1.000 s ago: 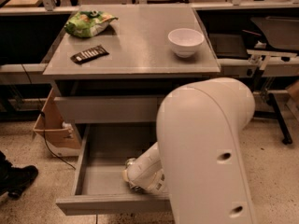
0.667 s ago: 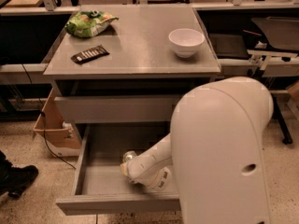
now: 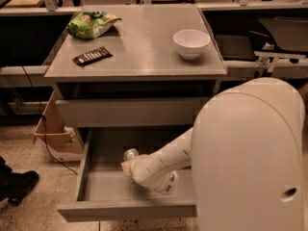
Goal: Pick 7up can from middle drawer and place on counter
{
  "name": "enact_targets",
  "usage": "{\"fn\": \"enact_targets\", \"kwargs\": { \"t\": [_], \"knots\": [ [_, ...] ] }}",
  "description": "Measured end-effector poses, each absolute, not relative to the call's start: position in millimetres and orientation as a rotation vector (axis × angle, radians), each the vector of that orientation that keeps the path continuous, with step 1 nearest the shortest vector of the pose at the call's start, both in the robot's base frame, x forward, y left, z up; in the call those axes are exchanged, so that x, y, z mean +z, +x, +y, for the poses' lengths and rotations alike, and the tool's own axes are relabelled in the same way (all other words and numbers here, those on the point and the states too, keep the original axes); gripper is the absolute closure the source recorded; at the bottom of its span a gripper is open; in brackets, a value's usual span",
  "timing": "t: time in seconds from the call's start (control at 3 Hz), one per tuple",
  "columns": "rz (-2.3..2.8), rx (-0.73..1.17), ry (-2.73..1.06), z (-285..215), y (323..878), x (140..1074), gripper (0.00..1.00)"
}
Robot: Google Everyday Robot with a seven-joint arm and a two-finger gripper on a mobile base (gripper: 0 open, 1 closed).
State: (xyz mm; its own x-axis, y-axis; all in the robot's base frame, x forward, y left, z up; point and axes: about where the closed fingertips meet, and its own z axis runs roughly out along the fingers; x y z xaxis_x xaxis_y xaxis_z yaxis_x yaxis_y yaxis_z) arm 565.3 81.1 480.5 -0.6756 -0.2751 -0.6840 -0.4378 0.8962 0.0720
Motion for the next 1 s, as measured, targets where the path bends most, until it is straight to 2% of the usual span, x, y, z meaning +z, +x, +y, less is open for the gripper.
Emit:
{"fn": "enact_targets", "kwargs": {
  "t": [1.0],
  "knots": [
    [2.164, 0.222, -0.502, 45, 548, 589, 1.00]
  ]
}}
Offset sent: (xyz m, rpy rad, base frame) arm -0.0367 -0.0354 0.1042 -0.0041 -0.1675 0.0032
